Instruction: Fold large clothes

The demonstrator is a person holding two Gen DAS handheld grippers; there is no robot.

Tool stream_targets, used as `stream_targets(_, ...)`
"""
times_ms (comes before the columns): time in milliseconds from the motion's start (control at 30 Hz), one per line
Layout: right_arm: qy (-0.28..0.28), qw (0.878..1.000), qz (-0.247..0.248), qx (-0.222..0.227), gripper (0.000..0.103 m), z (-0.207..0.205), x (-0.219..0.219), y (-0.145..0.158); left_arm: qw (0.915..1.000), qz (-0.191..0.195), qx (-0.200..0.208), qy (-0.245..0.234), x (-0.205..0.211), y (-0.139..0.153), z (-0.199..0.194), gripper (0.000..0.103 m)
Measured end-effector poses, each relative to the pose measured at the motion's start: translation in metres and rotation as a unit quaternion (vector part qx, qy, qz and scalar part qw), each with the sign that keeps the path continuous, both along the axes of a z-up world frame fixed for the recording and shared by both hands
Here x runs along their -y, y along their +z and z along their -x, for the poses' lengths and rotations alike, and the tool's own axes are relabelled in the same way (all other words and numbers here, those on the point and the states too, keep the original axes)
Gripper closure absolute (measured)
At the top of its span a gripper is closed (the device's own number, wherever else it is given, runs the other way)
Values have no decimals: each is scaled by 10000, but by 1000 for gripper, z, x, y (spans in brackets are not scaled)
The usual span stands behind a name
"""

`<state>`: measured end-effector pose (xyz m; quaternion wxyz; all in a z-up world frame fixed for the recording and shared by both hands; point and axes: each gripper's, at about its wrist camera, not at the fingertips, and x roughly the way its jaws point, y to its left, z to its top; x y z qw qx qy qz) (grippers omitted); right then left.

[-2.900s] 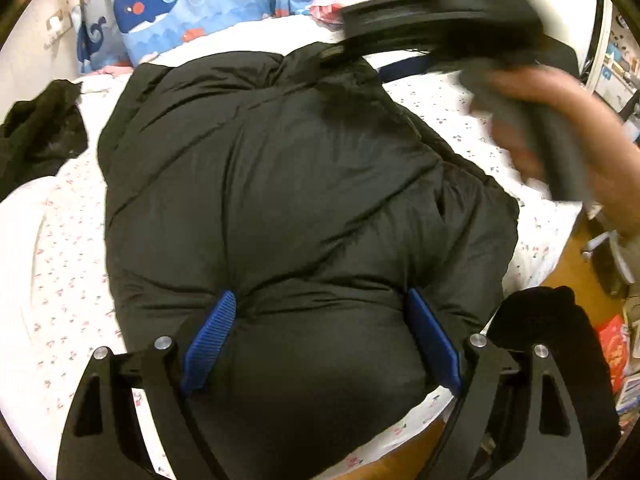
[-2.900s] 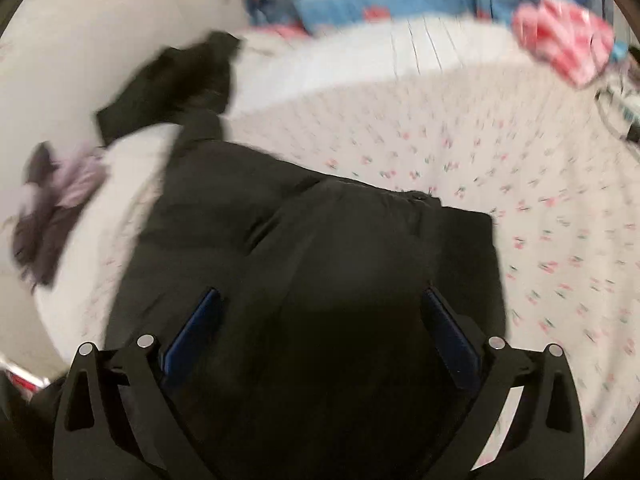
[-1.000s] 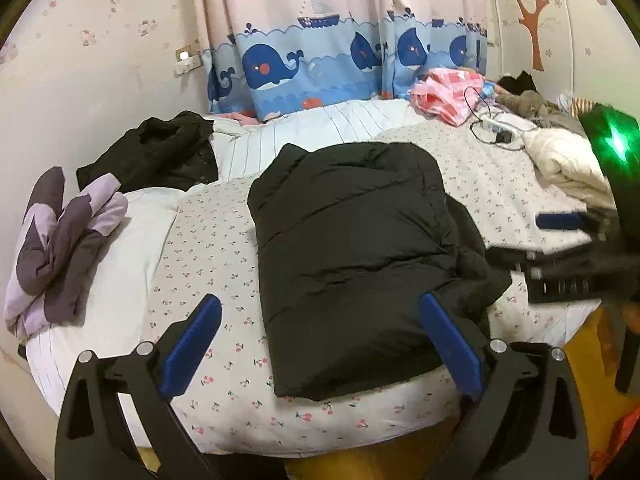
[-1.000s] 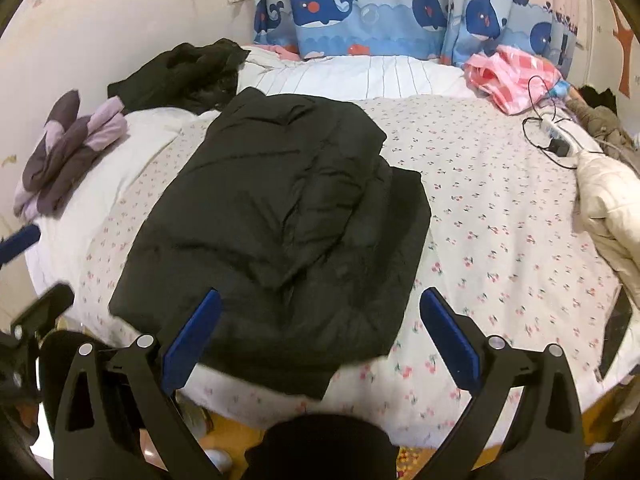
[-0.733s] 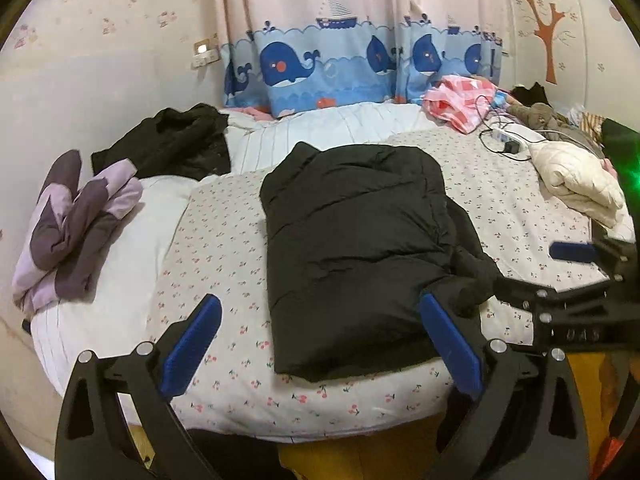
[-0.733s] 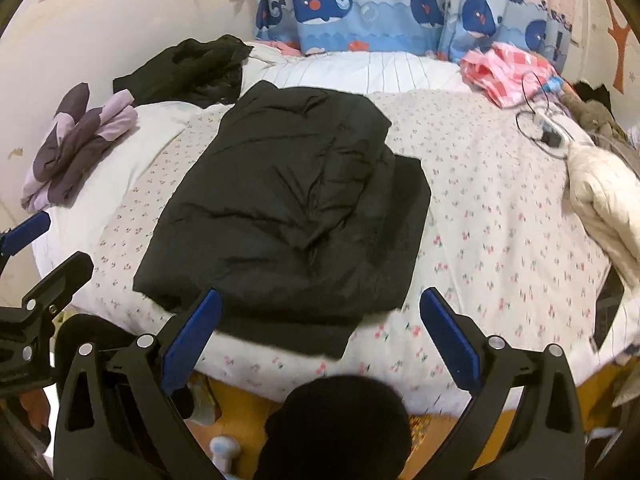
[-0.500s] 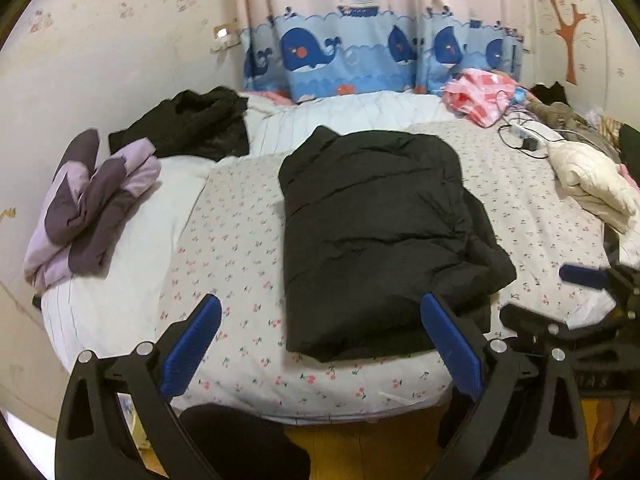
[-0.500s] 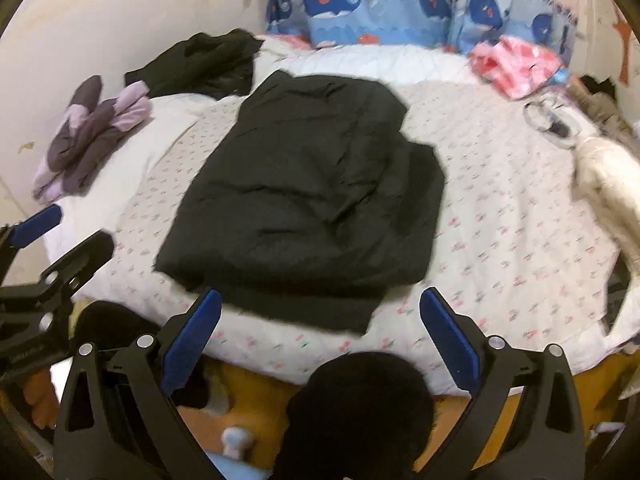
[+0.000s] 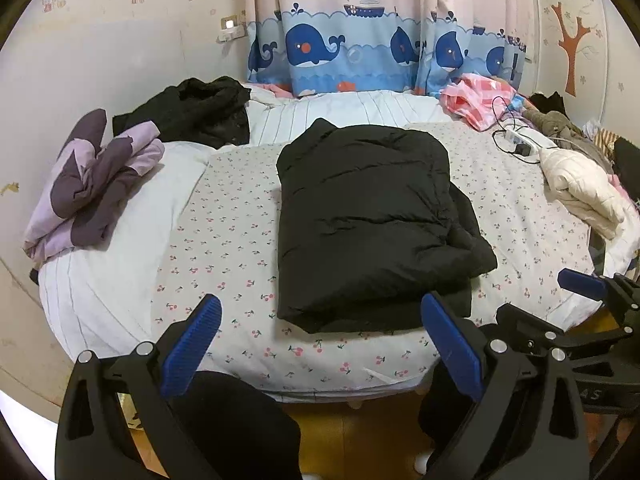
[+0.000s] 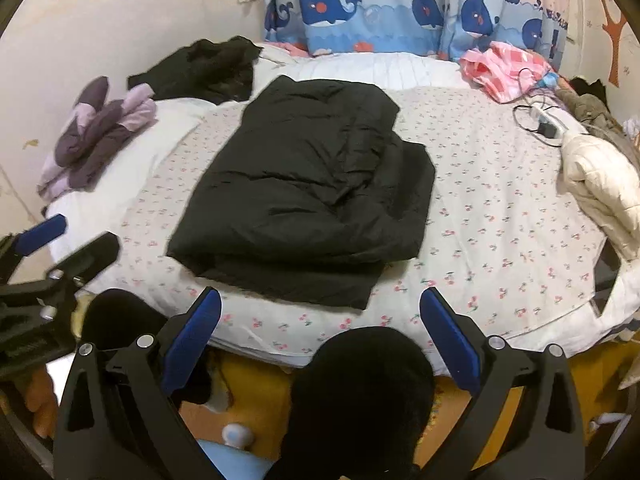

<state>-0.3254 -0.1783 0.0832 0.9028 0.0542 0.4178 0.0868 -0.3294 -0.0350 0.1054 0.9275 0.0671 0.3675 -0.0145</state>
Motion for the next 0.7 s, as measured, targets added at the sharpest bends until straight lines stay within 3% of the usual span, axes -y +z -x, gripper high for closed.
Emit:
stream_targets(400,-149,9982,540,216,7,18,-12,8,9999,-5,102,88,-3,4,17,7)
stream_targets(700,-115,9979,571,290,7,22,-14,13,9998,53,127,148,-7,8,23,7)
